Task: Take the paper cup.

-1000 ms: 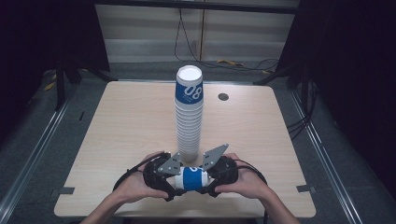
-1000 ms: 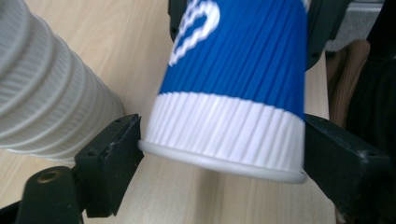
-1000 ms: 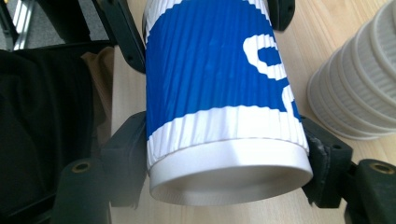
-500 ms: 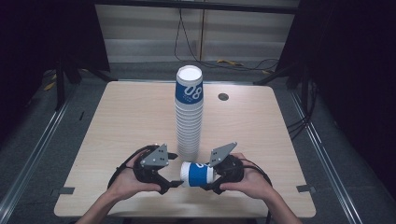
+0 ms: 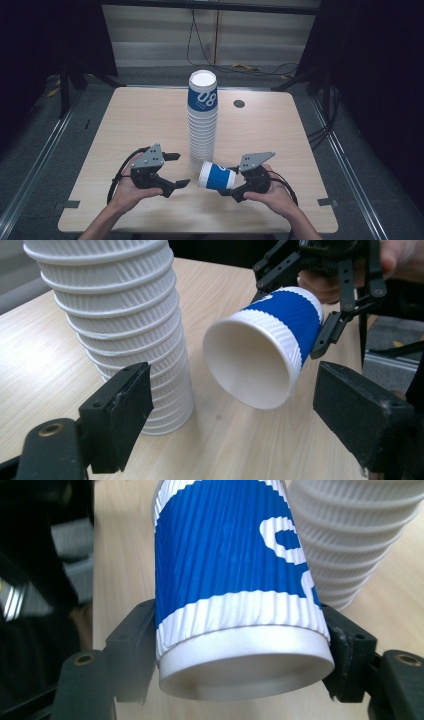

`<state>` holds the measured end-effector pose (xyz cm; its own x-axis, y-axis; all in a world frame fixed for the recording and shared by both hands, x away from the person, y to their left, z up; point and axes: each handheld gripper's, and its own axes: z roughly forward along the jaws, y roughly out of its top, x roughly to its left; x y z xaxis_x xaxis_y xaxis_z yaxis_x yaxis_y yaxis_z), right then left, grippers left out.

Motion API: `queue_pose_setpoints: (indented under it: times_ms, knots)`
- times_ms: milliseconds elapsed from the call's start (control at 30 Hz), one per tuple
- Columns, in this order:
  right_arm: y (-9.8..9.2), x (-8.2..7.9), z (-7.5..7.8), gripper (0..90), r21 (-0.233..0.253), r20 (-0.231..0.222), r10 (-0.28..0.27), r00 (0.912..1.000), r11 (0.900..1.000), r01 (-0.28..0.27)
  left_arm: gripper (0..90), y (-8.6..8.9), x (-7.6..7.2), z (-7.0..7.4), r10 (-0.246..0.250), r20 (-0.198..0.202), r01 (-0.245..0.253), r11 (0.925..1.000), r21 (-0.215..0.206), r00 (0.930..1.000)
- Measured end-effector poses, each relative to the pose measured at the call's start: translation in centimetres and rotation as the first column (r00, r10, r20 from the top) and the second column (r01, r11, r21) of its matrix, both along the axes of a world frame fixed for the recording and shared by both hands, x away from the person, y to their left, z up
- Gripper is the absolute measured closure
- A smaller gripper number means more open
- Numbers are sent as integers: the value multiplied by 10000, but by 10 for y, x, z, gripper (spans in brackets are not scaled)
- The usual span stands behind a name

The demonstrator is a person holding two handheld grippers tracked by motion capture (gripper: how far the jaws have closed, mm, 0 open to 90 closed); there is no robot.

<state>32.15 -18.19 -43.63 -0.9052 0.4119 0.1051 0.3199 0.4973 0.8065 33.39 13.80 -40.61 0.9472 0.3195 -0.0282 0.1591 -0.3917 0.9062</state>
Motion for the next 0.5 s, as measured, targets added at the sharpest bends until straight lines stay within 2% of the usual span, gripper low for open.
queue_pose_setpoints:
  times_ms: [33, 167, 267, 367, 500]
  knots:
    - [-1, 0, -1, 280, 234, 62, -45, 10000, 9997, 43, 159, 0, 0, 0, -13, 93, 13, 10000, 35, 10000]
    - [-3, 0, -6, 280, 771, 12, -42, 10000, 9970, 41, 157, -1, -1, 0, -36, 54, 38, 9994, -339, 10000]
    - [-3, 0, -6, 279, 1247, 24, -25, 10000, 9922, 22, 157, -6, -1, -2, -12, -207, -2, 9977, -676, 9998]
    - [-3, -1, -6, 279, 1778, 173, -79, 9998, 9841, 47, 157, -8, -1, -1, 61, -233, -82, 9960, -891, 9997]
    - [-4, -1, -8, 279, 2582, 219, -139, 9997, 9661, 78, 156, -7, -3, 2, 225, -150, -241, 9926, -1192, 9996]
